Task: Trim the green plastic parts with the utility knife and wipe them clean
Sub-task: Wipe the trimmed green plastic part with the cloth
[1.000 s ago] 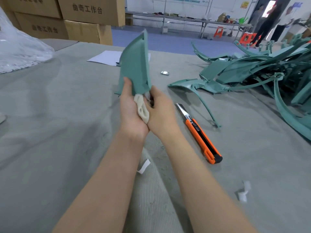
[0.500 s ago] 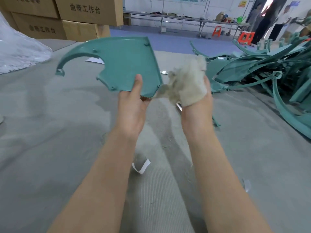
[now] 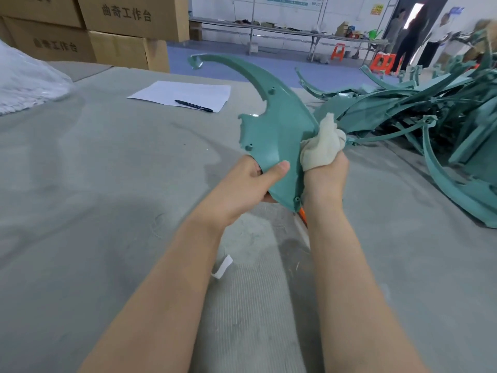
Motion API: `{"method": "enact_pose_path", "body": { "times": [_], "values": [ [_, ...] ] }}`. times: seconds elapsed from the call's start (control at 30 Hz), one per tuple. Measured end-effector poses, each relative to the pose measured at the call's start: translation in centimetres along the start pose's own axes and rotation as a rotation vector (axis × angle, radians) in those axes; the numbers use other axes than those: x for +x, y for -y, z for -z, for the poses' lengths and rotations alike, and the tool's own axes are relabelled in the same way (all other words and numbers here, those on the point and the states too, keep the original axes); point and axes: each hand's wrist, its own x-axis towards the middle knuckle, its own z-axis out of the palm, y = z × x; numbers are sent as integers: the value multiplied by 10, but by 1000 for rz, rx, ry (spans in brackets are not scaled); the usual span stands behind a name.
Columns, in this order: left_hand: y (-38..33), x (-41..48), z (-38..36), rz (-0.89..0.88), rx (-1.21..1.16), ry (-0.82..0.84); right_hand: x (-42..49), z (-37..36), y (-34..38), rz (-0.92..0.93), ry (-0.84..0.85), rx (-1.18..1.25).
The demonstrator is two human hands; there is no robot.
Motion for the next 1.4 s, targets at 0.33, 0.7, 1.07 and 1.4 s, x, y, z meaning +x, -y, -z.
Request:
{"method": "enact_pose_path", "body": {
  "times": [0.33, 0.7, 1.07, 1.4],
  "values": [
    [-9, -2, 27, 247, -184, -97, 20, 27, -13, -177, 423, 78],
    [-12, -4, -3, -62, -89, 134, 0, -3, -12, -187, 89, 330],
    [4, 4, -3, -160, 36, -289, -1, -9, -14, -77, -57, 142],
    [-13, -11, 26, 28, -131, 78, 36, 42, -14, -395, -237, 490]
  ]
}}
